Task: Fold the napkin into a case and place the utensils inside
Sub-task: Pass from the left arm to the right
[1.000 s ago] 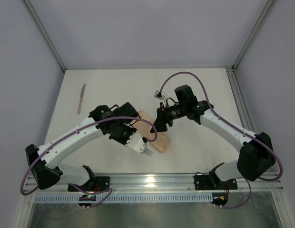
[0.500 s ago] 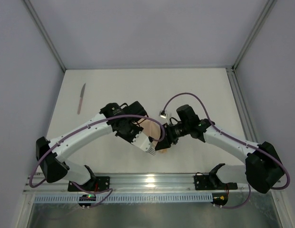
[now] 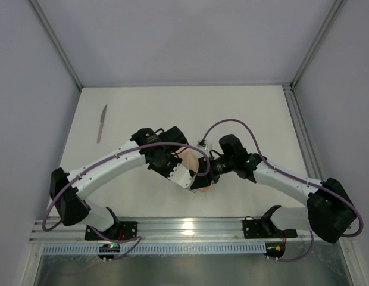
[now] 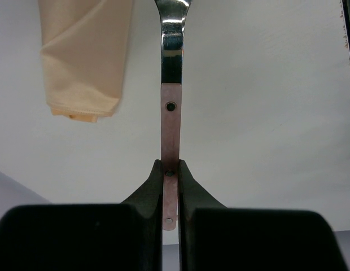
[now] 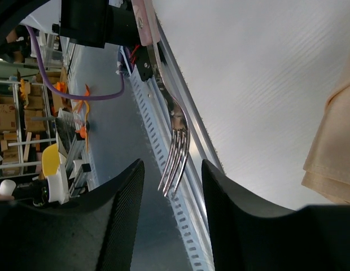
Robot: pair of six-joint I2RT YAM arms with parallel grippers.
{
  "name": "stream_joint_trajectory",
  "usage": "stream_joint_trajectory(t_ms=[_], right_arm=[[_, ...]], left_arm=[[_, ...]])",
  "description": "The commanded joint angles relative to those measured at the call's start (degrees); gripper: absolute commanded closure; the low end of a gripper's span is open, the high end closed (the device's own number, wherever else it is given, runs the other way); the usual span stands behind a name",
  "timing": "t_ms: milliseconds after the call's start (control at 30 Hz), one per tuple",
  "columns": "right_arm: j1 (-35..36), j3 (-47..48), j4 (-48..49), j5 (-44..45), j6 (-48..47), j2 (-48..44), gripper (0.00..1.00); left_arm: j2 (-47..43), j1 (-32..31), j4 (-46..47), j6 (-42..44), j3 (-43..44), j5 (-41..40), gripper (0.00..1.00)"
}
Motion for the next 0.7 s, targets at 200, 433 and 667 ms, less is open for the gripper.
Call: stream_joint_trajectory(t_ms=[200,433,667], right_arm=[[2.54,-1.73,4.34,1.11,5.41,1.21,0.87],[0.79,-3.92,0.74,5.06,8.83,-3.79,0.97],[-5.89,-7.54,-6.55,2.96,8.85,-12.40,0.97]], left_arm=[[2.13,-0.21,2.87,-1.56,3.53,0.48,1.00],[3.00,-0.21,7.43,-3.75,2.48,1.27,0.94],[5.64,0.32,8.23,-8.23,6.51,6.27,0.47]])
